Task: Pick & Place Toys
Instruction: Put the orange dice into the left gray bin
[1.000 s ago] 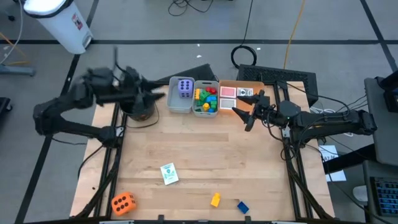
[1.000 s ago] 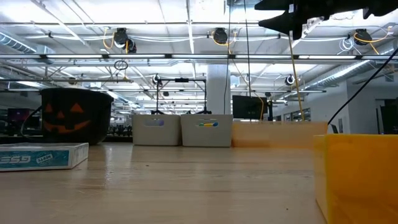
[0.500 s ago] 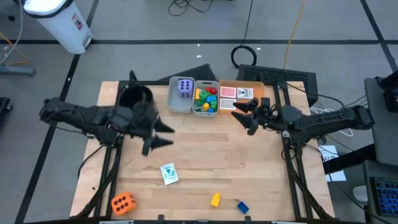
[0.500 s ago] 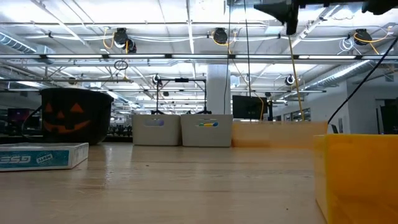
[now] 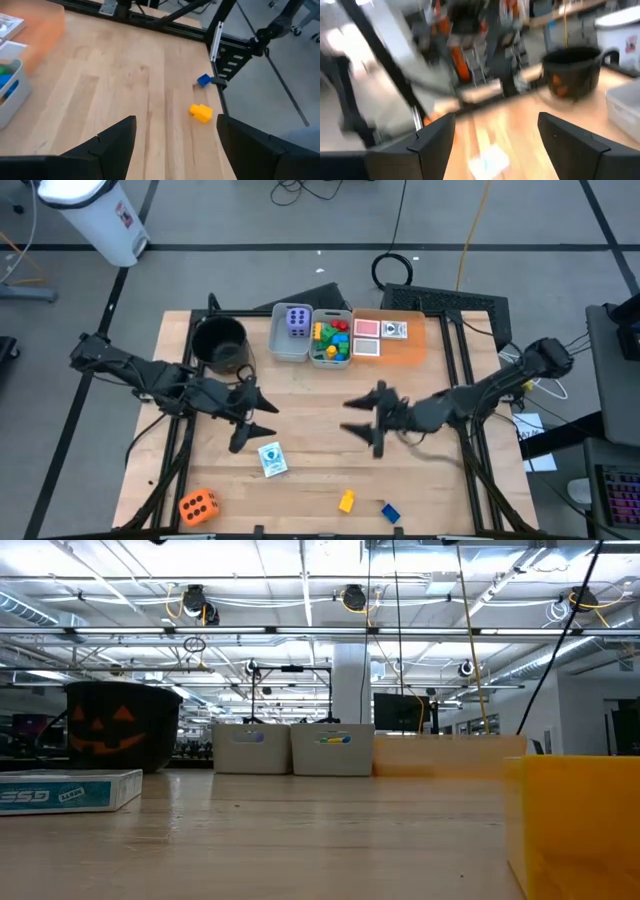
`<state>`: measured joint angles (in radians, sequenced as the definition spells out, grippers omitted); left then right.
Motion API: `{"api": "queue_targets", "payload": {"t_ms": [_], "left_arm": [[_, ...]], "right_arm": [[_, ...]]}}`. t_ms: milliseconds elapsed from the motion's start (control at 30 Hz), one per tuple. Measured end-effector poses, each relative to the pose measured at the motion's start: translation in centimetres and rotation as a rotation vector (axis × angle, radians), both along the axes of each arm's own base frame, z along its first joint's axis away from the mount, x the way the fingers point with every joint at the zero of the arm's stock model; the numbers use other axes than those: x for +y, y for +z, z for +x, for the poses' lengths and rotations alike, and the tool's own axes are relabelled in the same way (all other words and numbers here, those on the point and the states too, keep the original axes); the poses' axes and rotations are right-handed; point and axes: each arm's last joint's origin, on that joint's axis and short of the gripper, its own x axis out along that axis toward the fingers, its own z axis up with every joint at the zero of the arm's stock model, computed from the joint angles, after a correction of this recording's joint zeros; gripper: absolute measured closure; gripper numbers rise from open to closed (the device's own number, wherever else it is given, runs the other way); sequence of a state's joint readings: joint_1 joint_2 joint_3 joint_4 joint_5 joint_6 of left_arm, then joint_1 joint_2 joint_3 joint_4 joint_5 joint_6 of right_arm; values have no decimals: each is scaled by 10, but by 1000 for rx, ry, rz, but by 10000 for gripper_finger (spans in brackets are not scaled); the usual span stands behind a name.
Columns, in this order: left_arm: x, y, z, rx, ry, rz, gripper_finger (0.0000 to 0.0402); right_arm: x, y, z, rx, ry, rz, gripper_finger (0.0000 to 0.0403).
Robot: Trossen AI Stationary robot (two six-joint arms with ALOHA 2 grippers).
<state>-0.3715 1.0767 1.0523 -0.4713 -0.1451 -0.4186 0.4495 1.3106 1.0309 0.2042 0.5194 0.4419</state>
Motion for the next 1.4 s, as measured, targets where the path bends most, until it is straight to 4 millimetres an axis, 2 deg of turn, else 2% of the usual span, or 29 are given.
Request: {"api": "queue_targets", "payload": {"t_ms": [167,300,467,600,700,800,1033,1400], "left_arm": [[3,-1,-1,17,9,14,119],[4,-4,-3,49,15,31,119],[4,-5,-3,64,23,42,119],[4,-5,-3,64,27,44,119],[4,-5,-3,64,38,41,119],[5,-6,-3,64,41,41,119],[5,-5,-3,63,44,44,119],[6,-5,-3,55,69,75,119]], "right_arm": [[33,-8,16,346,158,-140,129],[62,-22,27,530,347,-202,129],[92,-52,34,632,631,-353,129],[102,-76,35,695,757,-481,129],[105,-88,34,763,796,-478,129],[106,-91,29,840,746,-373,129],[116,-85,17,933,470,56,129],[159,-87,-25,981,320,250,129]]}}
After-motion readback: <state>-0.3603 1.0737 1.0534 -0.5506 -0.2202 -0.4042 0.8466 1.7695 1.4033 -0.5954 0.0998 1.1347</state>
